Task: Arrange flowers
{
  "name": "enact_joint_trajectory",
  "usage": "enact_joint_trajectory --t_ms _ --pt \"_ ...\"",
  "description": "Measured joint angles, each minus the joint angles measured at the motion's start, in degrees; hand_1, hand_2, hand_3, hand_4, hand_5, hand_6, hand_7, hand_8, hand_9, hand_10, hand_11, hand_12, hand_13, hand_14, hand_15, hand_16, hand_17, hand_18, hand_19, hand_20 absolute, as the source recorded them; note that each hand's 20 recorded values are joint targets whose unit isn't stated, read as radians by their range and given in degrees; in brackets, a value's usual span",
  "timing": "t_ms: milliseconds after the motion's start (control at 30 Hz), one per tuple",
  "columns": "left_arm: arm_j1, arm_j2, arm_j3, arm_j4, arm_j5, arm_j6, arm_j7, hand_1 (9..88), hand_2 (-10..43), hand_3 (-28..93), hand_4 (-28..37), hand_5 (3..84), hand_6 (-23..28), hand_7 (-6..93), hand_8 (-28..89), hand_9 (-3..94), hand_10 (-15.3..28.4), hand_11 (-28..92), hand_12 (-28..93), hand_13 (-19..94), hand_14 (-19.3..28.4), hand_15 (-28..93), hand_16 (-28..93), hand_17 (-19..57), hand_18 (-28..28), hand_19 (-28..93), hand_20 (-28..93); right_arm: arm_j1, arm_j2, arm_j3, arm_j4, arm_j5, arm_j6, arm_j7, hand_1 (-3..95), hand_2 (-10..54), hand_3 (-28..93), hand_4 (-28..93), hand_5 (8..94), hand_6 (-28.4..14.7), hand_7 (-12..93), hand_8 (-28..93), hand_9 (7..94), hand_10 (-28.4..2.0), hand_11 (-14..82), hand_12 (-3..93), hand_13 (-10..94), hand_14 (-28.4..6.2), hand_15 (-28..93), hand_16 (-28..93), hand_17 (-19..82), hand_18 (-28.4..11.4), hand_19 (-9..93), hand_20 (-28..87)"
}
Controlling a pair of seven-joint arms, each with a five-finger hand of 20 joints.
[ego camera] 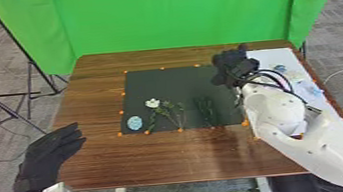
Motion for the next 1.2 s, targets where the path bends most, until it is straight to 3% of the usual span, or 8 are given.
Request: enact_joint_trajectory --t_ms 167,667,1200 --pt "0.2 0.36 0.3 0.0 -0.35 0.39 0.77 28.0 4.7 79 -16.1 45.3 13.6 17.1 -10 37.9 21.9 34 9 25 28.4 64 -14 -9.1 23.0 61 12 -3.5 4.5 4.4 2.6 1.1 -0.1 2.2 29.3 -9.5 86 -28 48.2 -6.4 34 -18 52.3 -17.4 33.1 17.1 43 -17.6 80 16 11 -25.1 75 32" --pt "-0.2 0.52 1.14 0.11 -0.24 0.3 0.43 27.9 4.7 79 -16.0 45.2 13.6 17.1 -10 37.8 21.9 34 9 26 28.4 64 -14 -9.2 23.1 61 12 -14.9 9.1 19.8 6.2 2.9 -4.1 9.5 28.7 -9.5 86 -28 45.7 -6.7 33 -18 48.7 -18.3 28.0 17.1 40 -19.1 80 15 11 -25.0 75 32" --pt "0.0 0.75 1.83 0.21 -0.34 0.31 0.92 27.9 4.7 79 -16.0 45.2 13.5 17.2 -10 37.9 22.0 34 9 26 28.4 64 -14 -9.1 23.0 61 12 -16.2 8.7 20.6 11.5 3.9 -7.7 11.7 29.2 -9.5 85 -28 45.8 -6.9 32 -17 48.5 -17.8 27.3 17.1 40 -19.3 80 14 10 -25.0 75 32"
